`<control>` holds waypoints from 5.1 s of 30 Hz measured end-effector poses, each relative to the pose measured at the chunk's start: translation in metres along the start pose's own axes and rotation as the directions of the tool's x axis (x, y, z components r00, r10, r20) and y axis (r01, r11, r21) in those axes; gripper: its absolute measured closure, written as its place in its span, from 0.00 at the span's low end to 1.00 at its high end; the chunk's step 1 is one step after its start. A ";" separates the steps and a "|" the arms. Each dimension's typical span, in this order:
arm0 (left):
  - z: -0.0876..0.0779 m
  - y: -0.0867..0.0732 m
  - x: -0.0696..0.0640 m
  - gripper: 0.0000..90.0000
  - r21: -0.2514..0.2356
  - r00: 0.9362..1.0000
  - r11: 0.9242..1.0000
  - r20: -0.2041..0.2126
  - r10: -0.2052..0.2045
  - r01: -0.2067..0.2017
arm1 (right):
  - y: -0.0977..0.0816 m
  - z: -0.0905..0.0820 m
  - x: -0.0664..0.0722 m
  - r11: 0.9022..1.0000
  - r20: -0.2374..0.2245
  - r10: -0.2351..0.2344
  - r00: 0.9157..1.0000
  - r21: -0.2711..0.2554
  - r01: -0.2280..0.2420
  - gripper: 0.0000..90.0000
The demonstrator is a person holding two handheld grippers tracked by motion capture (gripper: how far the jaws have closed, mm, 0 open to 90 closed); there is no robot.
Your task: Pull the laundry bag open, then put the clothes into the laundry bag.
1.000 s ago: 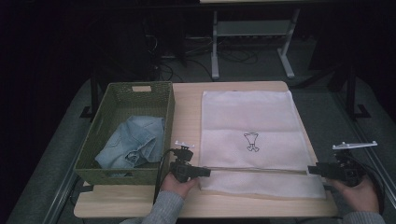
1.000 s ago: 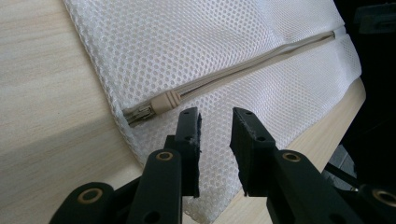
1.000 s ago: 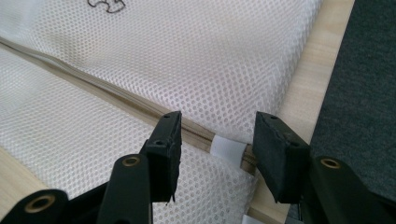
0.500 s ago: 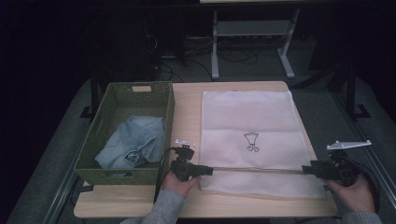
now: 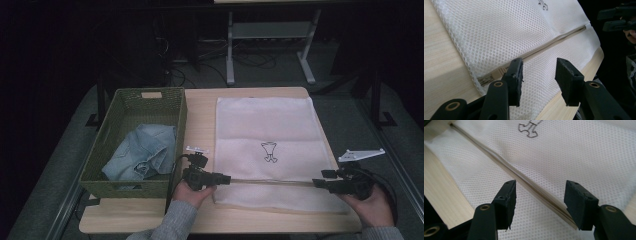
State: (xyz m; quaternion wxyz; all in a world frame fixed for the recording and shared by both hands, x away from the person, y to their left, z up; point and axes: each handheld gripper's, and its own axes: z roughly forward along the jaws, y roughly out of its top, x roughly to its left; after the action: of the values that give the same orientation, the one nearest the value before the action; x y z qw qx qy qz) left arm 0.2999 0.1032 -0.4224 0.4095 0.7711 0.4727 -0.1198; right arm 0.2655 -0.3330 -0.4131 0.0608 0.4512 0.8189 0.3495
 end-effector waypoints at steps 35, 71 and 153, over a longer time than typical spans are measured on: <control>-0.062 0.037 0.007 0.55 -0.035 0.975 0.997 0.212 0.070 -0.064 | 0.046 0.056 0.041 0.964 -0.142 -0.261 0.955 0.003 0.264 0.42; -0.211 0.019 0.115 0.41 -0.227 0.989 0.963 0.051 -0.137 0.145 | 0.040 0.060 0.041 0.967 -0.145 -0.250 0.957 0.015 0.255 0.39; -0.102 0.053 0.149 0.51 0.361 0.818 0.897 -0.575 0.000 0.254 | 0.057 0.098 0.039 0.822 -0.176 -0.539 0.824 0.106 0.560 0.58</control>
State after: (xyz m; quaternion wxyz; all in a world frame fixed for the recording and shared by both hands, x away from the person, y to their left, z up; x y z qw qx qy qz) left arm 0.4016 0.2621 -0.4150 0.0665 0.8073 0.5862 -0.0148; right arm 0.3230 -0.2318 -0.4428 0.0678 0.1737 0.9406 0.2837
